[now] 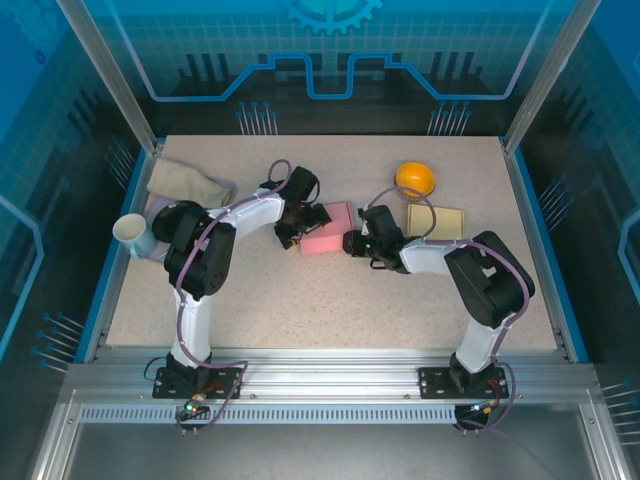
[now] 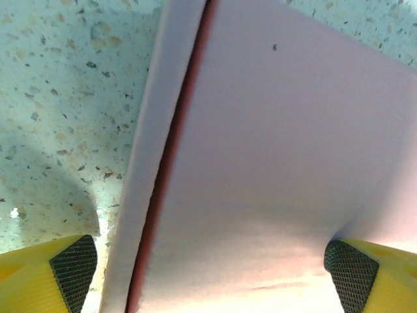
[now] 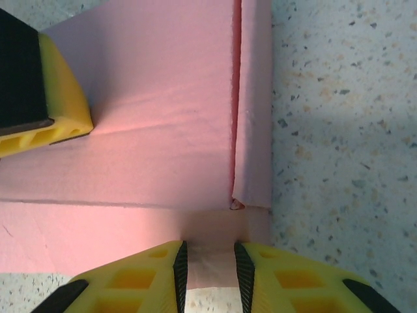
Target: Fold the paper box
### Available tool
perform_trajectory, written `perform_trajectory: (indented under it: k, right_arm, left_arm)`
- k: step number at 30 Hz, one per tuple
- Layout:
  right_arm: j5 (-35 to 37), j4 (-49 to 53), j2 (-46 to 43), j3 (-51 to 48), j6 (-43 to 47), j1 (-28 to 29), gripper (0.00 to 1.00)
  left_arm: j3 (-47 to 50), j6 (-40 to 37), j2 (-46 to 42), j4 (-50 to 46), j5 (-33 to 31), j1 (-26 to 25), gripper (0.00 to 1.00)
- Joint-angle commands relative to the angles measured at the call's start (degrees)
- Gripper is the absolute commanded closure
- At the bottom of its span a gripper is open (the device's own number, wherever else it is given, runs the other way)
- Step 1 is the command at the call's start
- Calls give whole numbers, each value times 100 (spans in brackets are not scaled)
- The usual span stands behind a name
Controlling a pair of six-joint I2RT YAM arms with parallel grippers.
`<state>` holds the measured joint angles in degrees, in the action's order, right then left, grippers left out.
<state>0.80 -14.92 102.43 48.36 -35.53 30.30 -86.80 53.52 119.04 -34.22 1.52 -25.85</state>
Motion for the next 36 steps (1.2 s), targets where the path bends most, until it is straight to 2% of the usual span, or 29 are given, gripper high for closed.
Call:
perform_trajectory:
  k: [1, 10, 16, 20, 28, 36]
  right_arm:
    - [-26, -456, 396, -64, -174, -33, 71]
    - [-323, -748, 774, 154, -520, -122, 71]
    - [-619, 101, 737, 599, -482, 23, 70]
    - [-624, 445, 544, 612, -401, 241, 66]
    - [-686, 1190, 825, 999, -21, 361, 63]
    - [-913, 922, 784, 965, -303, 556, 62]
  left_arm:
    - [373, -96, 602, -851, -133, -8, 5]
    - [635, -9, 406, -685, 147, -45, 5]
    - [614, 68, 400, -693, 119, -68, 5]
    - [536, 116, 468, -701, 118, -53, 5]
    - [336, 150, 593, -741, 129, -49, 3]
    - [258, 457, 578, -561, 368, -61, 1]
